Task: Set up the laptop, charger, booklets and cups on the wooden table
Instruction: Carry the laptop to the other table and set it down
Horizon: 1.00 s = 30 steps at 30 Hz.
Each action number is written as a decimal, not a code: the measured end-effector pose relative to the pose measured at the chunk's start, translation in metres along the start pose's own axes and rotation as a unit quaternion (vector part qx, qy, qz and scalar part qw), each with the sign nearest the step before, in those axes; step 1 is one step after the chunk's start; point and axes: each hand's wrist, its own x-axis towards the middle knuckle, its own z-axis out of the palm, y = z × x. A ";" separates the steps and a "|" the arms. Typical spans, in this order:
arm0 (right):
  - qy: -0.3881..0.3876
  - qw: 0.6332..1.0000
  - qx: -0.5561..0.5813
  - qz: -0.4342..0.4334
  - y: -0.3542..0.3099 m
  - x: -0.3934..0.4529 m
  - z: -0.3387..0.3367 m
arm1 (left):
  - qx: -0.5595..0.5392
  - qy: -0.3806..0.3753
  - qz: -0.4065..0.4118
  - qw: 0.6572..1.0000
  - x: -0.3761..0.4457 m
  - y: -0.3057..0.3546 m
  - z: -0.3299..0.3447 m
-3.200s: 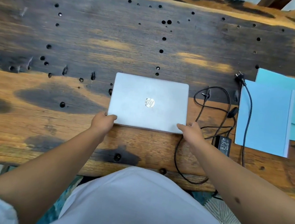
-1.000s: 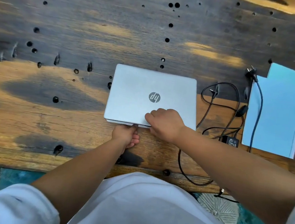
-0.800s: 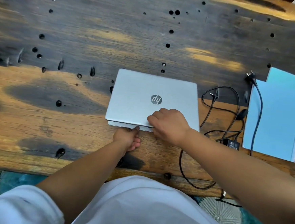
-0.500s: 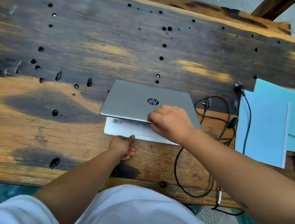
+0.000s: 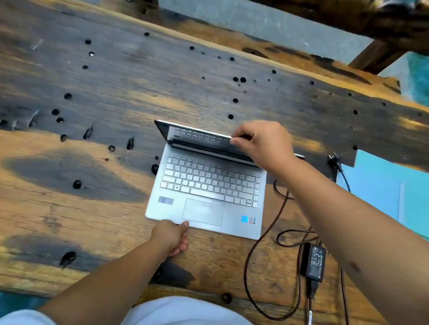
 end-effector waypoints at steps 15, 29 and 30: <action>0.040 0.972 0.096 0.212 0.028 0.098 -0.003 | 0.035 0.010 0.024 0.999 0.000 0.000 -0.002; 0.042 0.964 0.074 0.252 0.039 0.137 0.010 | 0.047 0.006 0.013 0.999 0.003 0.002 -0.002; 0.044 0.964 0.071 0.251 0.039 0.137 0.011 | 0.047 0.006 0.015 0.999 0.003 0.001 -0.002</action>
